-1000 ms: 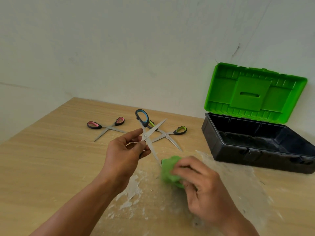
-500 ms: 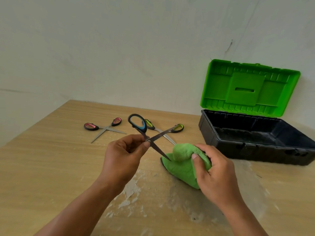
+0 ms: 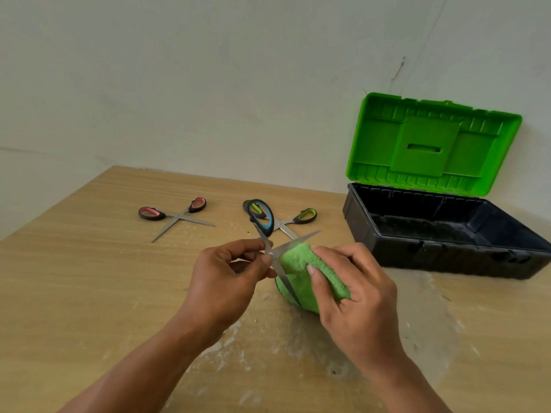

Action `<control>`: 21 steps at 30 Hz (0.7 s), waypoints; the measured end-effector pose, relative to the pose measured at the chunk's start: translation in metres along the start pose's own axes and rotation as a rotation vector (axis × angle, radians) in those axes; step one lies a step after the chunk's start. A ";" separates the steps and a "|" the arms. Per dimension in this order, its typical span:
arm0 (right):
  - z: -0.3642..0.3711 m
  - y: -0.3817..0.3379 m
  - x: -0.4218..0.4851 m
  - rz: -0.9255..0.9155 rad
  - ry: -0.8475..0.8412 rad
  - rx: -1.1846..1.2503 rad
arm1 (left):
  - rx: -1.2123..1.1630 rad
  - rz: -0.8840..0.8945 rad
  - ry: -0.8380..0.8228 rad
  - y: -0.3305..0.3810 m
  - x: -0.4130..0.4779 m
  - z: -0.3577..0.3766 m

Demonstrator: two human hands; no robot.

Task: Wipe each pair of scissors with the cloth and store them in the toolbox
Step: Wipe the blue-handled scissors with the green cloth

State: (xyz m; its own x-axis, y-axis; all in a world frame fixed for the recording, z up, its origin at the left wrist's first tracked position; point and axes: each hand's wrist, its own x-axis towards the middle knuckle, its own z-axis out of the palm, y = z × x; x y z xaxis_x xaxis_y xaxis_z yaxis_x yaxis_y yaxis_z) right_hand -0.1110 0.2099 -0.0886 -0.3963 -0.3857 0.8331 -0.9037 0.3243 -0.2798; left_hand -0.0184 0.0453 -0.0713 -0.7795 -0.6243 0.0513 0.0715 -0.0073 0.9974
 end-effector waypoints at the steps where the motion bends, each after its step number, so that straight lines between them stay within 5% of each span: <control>1: 0.001 -0.001 0.000 -0.006 0.004 -0.007 | 0.014 0.005 -0.014 -0.001 -0.001 0.001; 7: 0.002 -0.001 -0.001 -0.018 -0.228 0.044 | 0.067 0.066 -0.025 0.000 -0.004 0.001; 16: -0.004 0.011 0.005 0.164 -0.036 -0.011 | 0.223 0.178 0.132 0.002 0.010 -0.012; 21: -0.003 0.011 0.004 0.203 -0.021 -0.022 | 0.557 0.462 0.205 -0.004 0.010 -0.015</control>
State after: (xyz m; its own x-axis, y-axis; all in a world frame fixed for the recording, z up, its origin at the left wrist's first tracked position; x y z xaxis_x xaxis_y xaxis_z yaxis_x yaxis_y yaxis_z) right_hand -0.1224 0.2144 -0.0870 -0.5732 -0.3288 0.7506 -0.8015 0.4155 -0.4301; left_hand -0.0172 0.0269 -0.0752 -0.6110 -0.6014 0.5148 -0.0049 0.6531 0.7572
